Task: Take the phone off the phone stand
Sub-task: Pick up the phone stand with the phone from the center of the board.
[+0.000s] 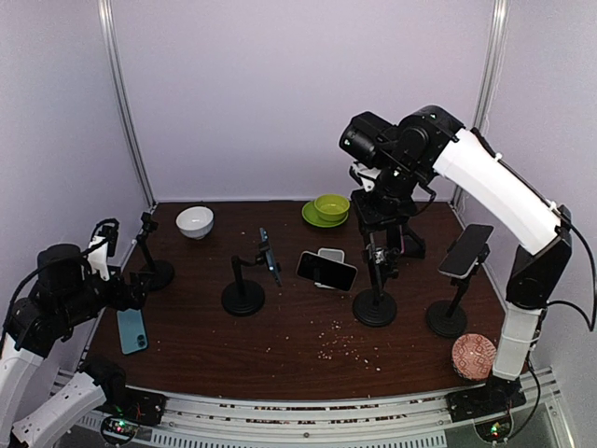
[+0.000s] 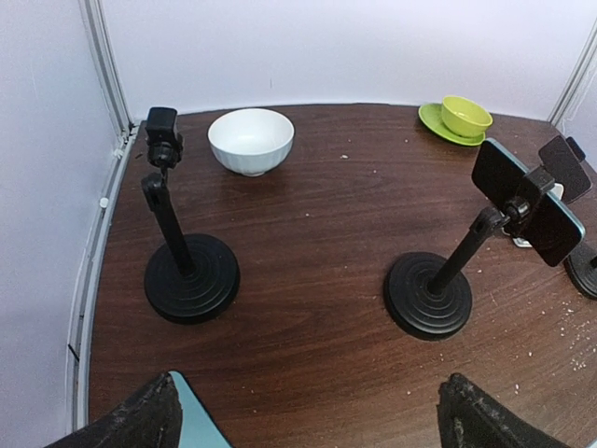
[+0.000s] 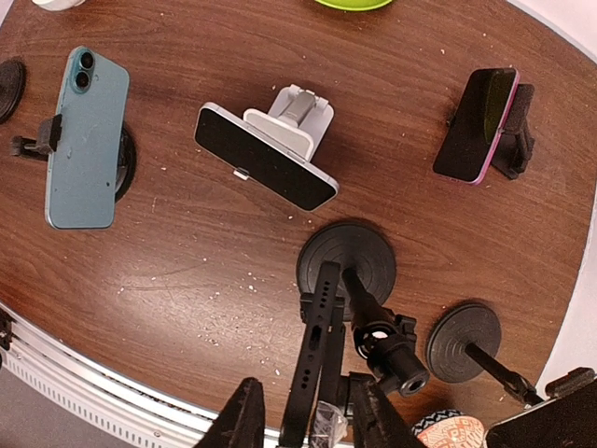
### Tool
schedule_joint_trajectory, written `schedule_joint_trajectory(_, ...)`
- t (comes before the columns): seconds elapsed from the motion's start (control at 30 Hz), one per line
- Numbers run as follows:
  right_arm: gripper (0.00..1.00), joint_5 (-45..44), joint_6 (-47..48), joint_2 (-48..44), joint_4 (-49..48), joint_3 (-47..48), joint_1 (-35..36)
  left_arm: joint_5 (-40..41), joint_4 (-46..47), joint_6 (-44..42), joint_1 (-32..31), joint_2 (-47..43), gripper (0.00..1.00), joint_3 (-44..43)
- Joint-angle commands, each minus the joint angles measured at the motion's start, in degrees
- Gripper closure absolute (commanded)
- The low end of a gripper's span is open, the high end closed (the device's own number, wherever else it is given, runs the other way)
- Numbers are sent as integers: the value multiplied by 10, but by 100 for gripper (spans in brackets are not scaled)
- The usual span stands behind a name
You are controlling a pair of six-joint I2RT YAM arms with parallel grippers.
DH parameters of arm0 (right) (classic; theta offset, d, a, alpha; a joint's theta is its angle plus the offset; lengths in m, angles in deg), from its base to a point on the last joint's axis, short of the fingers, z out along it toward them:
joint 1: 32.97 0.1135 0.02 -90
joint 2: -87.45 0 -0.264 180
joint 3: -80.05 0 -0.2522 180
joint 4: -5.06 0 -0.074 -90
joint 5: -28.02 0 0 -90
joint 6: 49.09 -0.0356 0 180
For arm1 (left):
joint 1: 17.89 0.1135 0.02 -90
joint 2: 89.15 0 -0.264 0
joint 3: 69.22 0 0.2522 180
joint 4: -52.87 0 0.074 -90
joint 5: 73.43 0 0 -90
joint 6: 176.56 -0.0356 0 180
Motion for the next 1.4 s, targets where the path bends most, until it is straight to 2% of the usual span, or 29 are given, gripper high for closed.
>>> schedule_joint_trajectory(0.0, 68, -25, -7, 8, 9, 10, 8, 5, 28, -2, 4, -5, 2, 4)
schedule_joint_trajectory(0.33, 77, -40, -12, 12, 7, -12, 21, 12, 27, 0, 4, -11, 2, 5)
schedule_joint_trajectory(0.5, 92, -38, -11, 8, 4, -11, 24, 13, 27, 1, 4, -13, 2, 6)
schedule_joint_trajectory(0.63, 100, -36, -15, -5, 6, -7, 24, 12, 27, 1, 4, -13, 2, 6)
schedule_joint_trajectory(1.03, 100, 53, 18, -79, -14, -27, 36, 16, 27, 0, 4, -13, 2, 6)
schedule_joint_trajectory(1.37, 100, 101, -44, -218, -133, -186, 53, -5, 35, -13, 4, -4, 2, 6)
